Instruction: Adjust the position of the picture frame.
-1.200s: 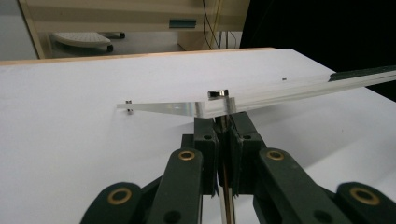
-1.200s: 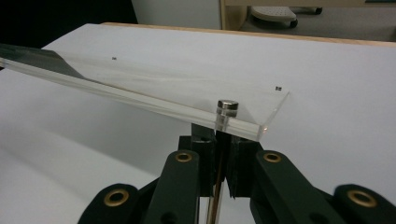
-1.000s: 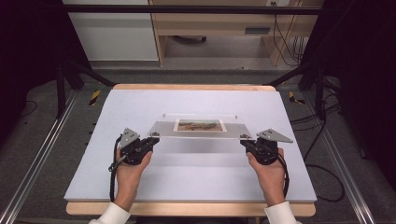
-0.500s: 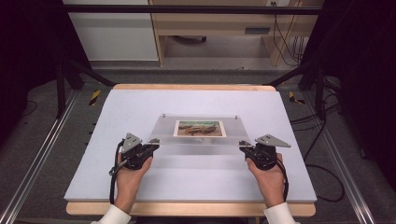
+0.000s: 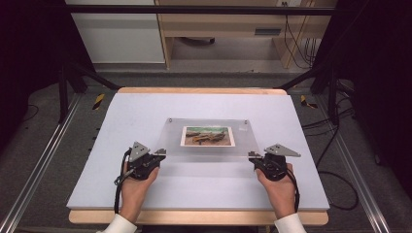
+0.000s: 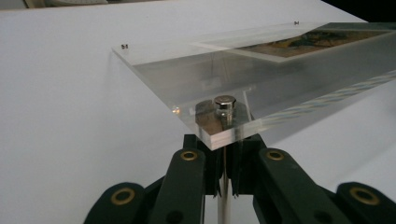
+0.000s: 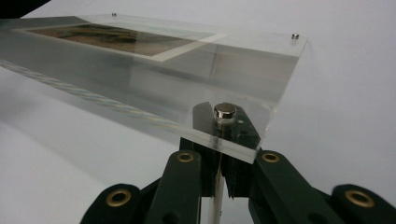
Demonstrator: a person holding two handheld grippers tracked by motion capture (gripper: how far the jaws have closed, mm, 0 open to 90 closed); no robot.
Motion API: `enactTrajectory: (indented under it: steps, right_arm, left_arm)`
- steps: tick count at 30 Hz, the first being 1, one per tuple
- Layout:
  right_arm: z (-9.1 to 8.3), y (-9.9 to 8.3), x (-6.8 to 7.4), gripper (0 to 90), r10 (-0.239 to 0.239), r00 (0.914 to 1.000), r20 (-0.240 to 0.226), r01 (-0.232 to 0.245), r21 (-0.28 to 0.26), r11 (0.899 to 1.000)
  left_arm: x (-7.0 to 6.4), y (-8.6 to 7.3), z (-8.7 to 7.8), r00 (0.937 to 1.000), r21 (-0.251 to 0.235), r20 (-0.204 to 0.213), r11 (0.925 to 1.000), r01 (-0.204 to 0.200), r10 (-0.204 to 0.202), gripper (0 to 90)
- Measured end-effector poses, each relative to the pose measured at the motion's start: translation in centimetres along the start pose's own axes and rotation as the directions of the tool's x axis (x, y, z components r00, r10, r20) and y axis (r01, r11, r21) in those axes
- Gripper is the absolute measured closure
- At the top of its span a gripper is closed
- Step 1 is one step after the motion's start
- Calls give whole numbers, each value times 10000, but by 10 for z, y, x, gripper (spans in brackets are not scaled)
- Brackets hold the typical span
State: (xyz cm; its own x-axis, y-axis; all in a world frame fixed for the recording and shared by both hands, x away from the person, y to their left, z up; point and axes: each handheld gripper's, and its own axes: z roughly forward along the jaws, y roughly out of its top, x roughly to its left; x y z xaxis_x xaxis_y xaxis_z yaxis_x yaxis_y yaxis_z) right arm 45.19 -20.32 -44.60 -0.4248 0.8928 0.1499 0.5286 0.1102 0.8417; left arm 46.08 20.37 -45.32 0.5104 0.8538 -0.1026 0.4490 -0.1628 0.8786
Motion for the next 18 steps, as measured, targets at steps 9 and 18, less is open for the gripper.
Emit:
enactTrajectory:
  steps: [9,18]
  right_arm:
    - [2,-7,0,845,-43,10000,2,43,246,9997]
    - [4,-11,0,845,3,10000,-4,-3,399,9992]
  left_arm:
    - [0,-5,3,10000,345,-35,9994,-81,82,836]
    - [-2,-9,5,9997,571,-130,9982,-202,209,838]
